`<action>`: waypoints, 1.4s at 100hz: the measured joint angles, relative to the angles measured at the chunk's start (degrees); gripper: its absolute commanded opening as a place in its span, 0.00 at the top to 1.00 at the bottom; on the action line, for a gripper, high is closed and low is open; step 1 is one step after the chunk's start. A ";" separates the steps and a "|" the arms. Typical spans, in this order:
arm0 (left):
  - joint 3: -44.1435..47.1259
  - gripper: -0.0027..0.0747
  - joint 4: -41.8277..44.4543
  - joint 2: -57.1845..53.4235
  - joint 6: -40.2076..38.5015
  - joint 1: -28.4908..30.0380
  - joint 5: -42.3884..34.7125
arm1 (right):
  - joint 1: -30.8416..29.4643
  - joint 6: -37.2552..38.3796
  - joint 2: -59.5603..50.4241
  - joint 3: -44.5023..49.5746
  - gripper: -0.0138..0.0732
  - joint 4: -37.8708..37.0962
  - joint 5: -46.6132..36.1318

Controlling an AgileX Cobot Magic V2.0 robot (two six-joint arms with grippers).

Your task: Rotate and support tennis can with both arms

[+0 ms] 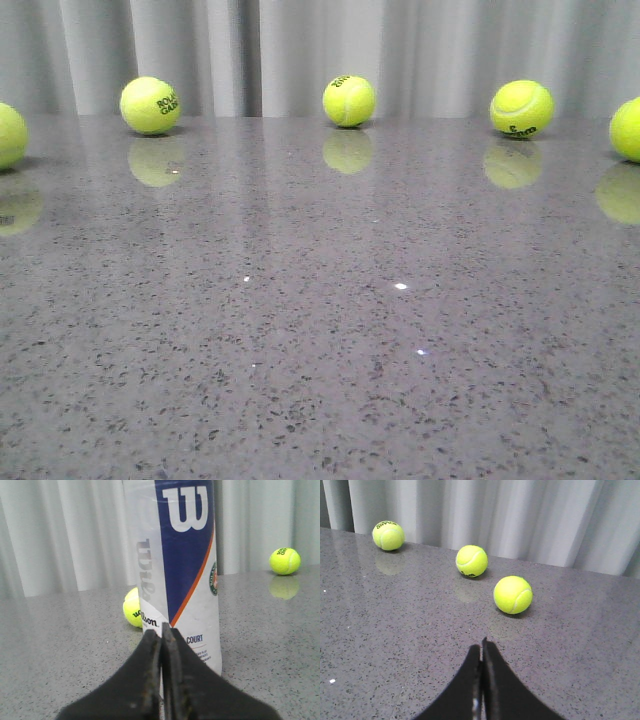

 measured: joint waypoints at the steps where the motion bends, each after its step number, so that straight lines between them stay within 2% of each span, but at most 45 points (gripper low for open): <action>1: 0.00 0.99 0.00 0.00 0.00 0.00 0.00 | 0.00 0.00 0.00 0.00 0.92 0.00 0.00; 45: 0.00 0.99 0.00 0.00 0.00 0.00 0.00 | 0.39 0.23 -2.41 1.33 0.92 -2.25 -1.27; 92: 0.00 0.99 0.00 0.00 0.00 0.00 0.00 | 2.38 7.78 -18.51 17.25 0.92 -5.08 -8.40; 113: 0.00 0.99 0.00 0.00 0.00 0.00 0.00 | 2.38 11.64 -19.05 23.87 0.92 -5.08 -13.65; 140: 0.00 0.99 0.00 0.00 0.00 0.00 0.00 | 2.38 13.79 -19.05 24.85 0.92 -5.39 -18.07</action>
